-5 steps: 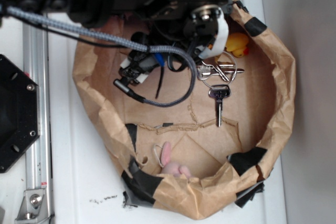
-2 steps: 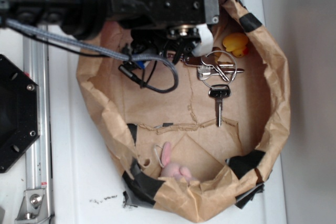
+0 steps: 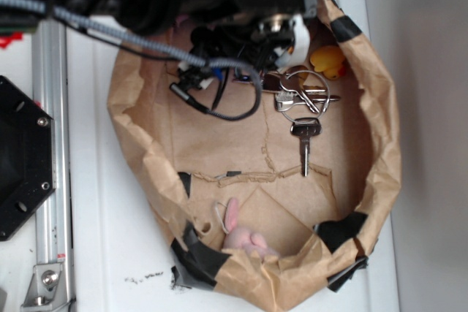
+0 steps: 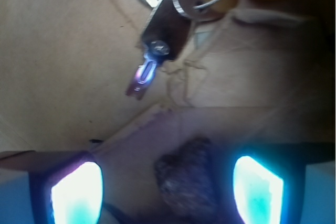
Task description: Grab the rock.
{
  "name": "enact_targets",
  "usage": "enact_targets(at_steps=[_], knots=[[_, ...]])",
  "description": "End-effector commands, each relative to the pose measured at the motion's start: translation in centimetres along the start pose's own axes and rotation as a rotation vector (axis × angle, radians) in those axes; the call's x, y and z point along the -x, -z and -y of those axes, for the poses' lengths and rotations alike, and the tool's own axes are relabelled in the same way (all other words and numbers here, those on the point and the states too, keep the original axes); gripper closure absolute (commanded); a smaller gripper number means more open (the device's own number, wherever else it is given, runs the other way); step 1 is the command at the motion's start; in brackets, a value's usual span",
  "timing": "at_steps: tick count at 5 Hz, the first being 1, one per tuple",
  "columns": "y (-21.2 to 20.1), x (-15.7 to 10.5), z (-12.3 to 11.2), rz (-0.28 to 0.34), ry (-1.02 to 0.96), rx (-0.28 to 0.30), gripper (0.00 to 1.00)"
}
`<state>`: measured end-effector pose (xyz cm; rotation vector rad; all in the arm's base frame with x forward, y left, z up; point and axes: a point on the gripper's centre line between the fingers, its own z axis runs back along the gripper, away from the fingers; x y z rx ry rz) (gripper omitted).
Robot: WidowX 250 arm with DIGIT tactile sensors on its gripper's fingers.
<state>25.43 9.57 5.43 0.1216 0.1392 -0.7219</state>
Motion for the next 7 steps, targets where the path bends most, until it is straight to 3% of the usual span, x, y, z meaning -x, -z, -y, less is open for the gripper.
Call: enact_targets(at_steps=[1,2,5,7], knots=[[-0.1,0.8,0.1,0.012,0.034,0.013,0.00],[0.4,2.0,-0.4,0.003,0.030,0.068,0.00],[1.5,1.9,-0.6,-0.019,-0.022,0.016,0.00],[4.1,-0.4,-0.4,-0.013,-0.039,0.097,0.00]])
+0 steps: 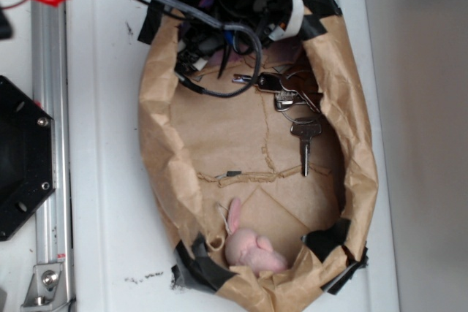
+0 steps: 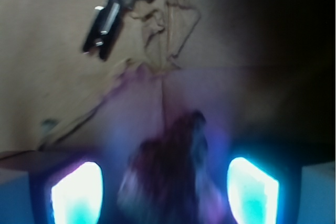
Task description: Grab the rock.
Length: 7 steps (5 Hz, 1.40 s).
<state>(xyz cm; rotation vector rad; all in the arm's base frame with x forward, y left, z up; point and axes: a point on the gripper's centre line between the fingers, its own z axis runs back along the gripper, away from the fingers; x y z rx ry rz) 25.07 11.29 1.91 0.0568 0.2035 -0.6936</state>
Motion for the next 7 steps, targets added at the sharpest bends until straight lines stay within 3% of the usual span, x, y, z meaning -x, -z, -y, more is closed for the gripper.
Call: enact_targets(at_steps=[1,4,5,6,7], knots=[[0.8,-1.4,0.6,0.015,-0.039,0.009,1.00],[-1.3,-0.9,0.8,0.003,-0.056,-0.028,1.00],[-4.2,-0.7,1.7,0.067,-0.056,-0.006,1.00],[-9.5,-1.3,4.4,0.299,-0.178,0.082,1.00],[-15.5,-2.6,6.6,0.431,-0.380,0.298,1.00]])
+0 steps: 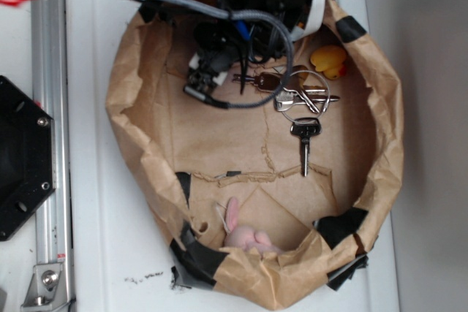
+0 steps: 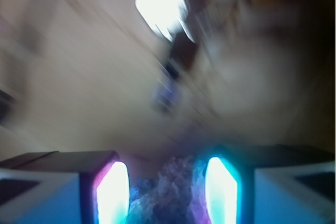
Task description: Grab the rock.
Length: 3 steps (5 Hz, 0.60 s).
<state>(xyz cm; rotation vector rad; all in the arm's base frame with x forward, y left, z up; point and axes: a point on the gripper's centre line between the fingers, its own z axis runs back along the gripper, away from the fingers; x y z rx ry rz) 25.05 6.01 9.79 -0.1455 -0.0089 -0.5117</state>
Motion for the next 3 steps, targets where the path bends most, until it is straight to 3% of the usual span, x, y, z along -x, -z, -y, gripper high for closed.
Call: enact_targets(at_steps=[1,2,3], knots=[[-9.21,-3.48,6.20,0.242,-0.477,0.279,1.00],[-9.40,-3.37,7.03,0.234,-0.597,0.272,1.00],[-8.64,-3.23,6.79,0.225,-0.625,0.229,1.00]])
